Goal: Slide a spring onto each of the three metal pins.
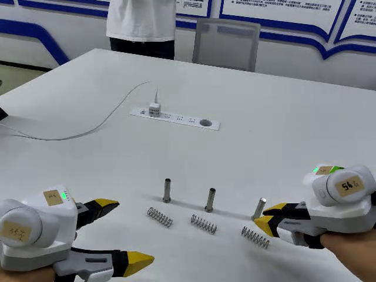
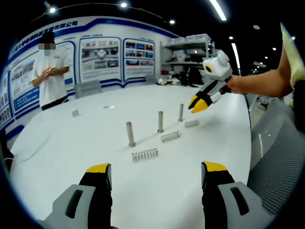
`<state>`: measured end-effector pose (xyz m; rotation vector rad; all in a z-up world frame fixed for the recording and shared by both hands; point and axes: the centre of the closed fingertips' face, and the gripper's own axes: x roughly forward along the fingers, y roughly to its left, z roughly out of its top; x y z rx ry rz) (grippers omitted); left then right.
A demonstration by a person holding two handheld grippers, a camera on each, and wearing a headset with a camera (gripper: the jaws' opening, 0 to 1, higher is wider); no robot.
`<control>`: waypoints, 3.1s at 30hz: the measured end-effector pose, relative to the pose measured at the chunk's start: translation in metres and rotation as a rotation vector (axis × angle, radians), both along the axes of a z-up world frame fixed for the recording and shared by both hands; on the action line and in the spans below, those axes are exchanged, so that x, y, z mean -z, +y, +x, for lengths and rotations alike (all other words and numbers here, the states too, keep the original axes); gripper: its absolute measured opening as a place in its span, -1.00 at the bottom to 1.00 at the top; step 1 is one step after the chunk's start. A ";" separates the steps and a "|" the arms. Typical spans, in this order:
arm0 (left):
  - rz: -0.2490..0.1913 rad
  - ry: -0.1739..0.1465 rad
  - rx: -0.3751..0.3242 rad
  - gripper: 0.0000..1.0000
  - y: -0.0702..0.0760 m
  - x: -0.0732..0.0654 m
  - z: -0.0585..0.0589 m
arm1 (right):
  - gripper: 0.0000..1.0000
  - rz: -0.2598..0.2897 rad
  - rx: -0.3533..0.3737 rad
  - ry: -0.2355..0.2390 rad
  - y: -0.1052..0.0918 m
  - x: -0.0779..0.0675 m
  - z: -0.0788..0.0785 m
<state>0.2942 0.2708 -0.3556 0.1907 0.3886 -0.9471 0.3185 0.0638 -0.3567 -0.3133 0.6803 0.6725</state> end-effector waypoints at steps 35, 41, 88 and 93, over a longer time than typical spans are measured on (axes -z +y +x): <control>0.002 0.015 -0.007 0.56 0.001 0.005 -0.002 | -0.74 -0.158 -0.155 0.197 0.017 0.047 0.000; 0.002 0.015 -0.006 0.56 0.001 0.005 -0.001 | -0.75 -0.161 -0.158 0.210 0.016 0.050 0.000; -0.042 -0.002 0.104 0.43 -0.034 -0.019 -0.010 | -0.76 0.008 -0.147 0.054 0.045 -0.021 -0.002; -0.052 -0.004 0.146 0.40 -0.048 -0.027 -0.009 | -0.76 0.042 -0.160 0.028 0.057 -0.035 -0.003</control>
